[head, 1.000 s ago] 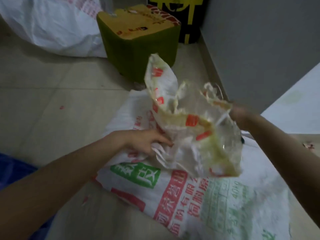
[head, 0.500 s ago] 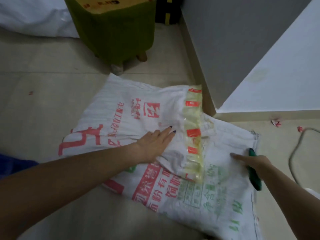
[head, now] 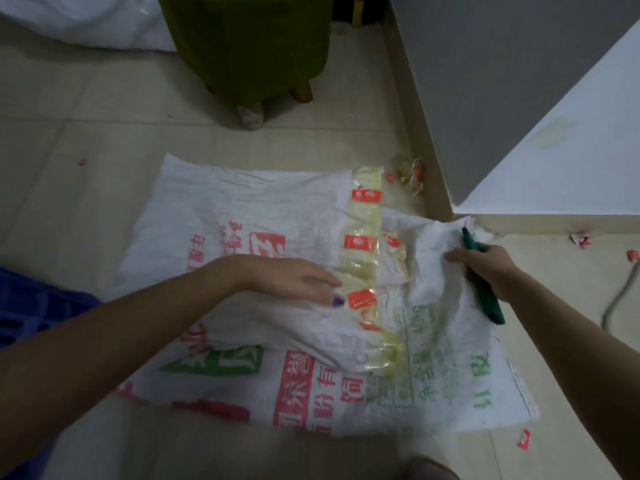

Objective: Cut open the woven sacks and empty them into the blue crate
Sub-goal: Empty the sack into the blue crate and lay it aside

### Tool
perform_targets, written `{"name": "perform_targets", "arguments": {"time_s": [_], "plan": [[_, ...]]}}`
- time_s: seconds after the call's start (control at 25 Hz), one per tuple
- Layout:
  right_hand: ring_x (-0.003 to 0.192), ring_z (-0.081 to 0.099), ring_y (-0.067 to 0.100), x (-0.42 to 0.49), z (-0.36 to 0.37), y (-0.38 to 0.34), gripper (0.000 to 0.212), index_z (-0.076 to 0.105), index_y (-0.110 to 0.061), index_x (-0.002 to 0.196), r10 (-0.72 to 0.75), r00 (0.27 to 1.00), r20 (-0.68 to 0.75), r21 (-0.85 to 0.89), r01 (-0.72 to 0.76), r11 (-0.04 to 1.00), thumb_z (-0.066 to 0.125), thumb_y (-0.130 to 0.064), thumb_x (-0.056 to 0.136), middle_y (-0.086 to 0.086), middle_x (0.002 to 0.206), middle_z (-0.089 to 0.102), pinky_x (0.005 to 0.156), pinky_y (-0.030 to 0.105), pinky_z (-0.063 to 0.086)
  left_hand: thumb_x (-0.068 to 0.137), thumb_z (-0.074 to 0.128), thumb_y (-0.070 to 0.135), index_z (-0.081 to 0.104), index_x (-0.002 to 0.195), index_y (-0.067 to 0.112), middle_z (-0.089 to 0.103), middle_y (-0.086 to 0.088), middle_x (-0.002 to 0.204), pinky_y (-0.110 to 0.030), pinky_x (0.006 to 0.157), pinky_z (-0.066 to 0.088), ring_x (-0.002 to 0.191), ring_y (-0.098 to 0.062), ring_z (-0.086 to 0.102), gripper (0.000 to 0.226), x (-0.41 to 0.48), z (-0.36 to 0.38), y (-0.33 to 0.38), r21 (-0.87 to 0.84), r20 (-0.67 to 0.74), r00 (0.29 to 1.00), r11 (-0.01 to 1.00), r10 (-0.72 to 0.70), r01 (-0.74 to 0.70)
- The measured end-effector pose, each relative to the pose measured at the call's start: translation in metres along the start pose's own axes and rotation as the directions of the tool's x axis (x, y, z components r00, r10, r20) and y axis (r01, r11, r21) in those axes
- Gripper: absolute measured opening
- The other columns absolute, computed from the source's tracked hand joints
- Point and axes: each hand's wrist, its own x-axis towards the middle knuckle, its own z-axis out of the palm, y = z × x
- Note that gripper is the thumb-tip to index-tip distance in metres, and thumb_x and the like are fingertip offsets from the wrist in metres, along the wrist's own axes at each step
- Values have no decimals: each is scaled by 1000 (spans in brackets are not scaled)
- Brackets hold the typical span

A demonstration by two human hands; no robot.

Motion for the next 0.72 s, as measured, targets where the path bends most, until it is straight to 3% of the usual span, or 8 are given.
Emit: {"name": "perform_targets", "arguments": {"time_s": [0.08,0.2,0.28,0.36,0.44,0.56,0.64,0.72], "plan": [[64,57,21,-10,-5,-3,37,59,-6,103,38,983,178,-24,-34,999,75,-30,79,9,79,59,55,28,48,91,45,52,20,148,31,8,4,158,-26,112,9,143,-13,9,66,7,16,-8,-86,-248,968,996,-41,20],[44,38,12,-27,-18,-10,38,51,-11,81,167,927,336,-205,-101,974,81,-33,70,2,58,46,40,22,33,79,55,65,-8,148,36,-29,-3,153,-57,112,0,141,-29,-21,98,26,57,-26,344,-195,968,913,-160,220],[37,33,9,-42,-21,-25,36,46,-13,71,149,886,439,-144,-94,985,80,-25,67,-1,47,39,36,18,28,75,58,67,-14,147,33,-34,-8,150,-65,107,0,139,-36,-26,107,38,78,-38,492,-208,964,834,-165,249],[31,33,7,-62,-17,-53,26,52,-14,61,2,832,555,10,-9,1000,77,-17,67,-3,39,37,34,15,26,75,57,67,-14,147,33,-32,-10,151,-65,107,0,139,-37,-25,107,43,83,-40,493,-227,965,840,-130,229],[28,33,6,-84,-9,-85,31,52,-16,49,-133,746,652,123,69,990,72,-20,72,-3,37,39,33,12,25,77,61,62,-1,149,32,-19,-7,156,-56,112,1,143,-33,-15,100,39,71,-40,346,-207,974,925,-87,156],[29,31,5,-107,14,-122,27,45,-15,59,-271,728,630,227,161,961,64,-28,72,-4,39,36,34,15,22,82,68,35,50,129,23,46,6,141,-21,107,31,131,-11,41,52,2,33,-37,-111,-405,911,985,74,-130],[33,33,5,-112,36,-146,23,45,-17,67,-348,719,602,315,187,931,65,-28,74,-5,43,40,35,15,24,89,62,24,57,114,25,62,11,116,-21,89,50,101,-1,60,25,-39,1,-28,-458,-654,746,851,-128,-256],[37,44,6,-115,68,-175,20,51,-15,72,-379,719,582,349,200,916,66,-24,82,-5,47,50,38,15,35,87,56,39,56,112,20,63,2,114,-27,72,56,89,-7,65,32,-87,-30,-19,-723,-621,687,613,-377,-319]]}}
